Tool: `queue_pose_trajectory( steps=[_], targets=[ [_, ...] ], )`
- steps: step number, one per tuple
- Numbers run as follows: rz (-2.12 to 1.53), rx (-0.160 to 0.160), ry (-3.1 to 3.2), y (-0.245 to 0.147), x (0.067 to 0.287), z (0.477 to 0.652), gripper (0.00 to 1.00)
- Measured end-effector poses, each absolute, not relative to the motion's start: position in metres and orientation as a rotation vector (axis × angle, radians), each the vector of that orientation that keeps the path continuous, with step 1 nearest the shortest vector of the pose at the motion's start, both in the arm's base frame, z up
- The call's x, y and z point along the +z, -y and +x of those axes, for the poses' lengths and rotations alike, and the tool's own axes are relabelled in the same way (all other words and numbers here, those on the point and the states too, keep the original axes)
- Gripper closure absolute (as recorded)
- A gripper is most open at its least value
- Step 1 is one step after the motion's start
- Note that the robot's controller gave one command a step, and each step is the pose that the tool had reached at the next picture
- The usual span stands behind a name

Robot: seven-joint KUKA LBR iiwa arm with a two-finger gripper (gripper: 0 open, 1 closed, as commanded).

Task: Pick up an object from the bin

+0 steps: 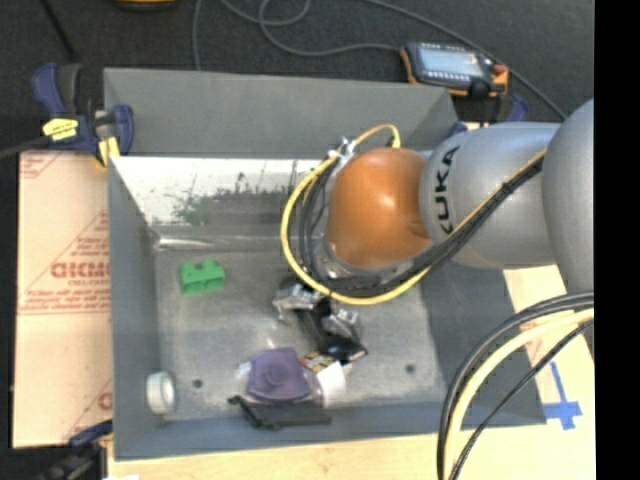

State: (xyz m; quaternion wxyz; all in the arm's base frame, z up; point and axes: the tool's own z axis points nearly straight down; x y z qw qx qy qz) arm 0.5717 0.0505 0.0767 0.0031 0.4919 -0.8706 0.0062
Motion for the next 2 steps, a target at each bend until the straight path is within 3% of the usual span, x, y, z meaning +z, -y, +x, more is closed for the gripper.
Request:
queue_pose_trajectory(
  steps=[2],
  targets=[
    [1.541, 0.017, 2.730, -0.0502, 0.0800, 0.5709, 1.00]
  ],
)
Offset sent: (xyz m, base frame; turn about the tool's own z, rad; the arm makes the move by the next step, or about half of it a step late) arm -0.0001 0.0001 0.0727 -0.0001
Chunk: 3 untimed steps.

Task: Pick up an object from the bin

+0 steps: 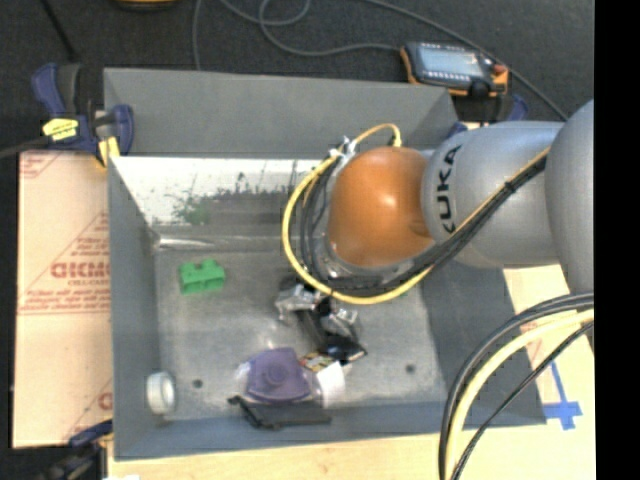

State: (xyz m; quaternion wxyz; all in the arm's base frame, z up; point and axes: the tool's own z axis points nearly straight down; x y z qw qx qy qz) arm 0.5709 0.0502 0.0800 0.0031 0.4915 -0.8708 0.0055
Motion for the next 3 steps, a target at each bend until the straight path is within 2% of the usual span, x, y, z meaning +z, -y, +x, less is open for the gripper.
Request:
queue_pose_trajectory(
  steps=[2, 3],
  targets=[
    [1.547, 0.009, 2.742, -0.052, 0.115, 0.572, 1.00],
    [1.541, 0.004, 2.744, -0.051, 0.119, 0.572, 1.00]
  ],
)
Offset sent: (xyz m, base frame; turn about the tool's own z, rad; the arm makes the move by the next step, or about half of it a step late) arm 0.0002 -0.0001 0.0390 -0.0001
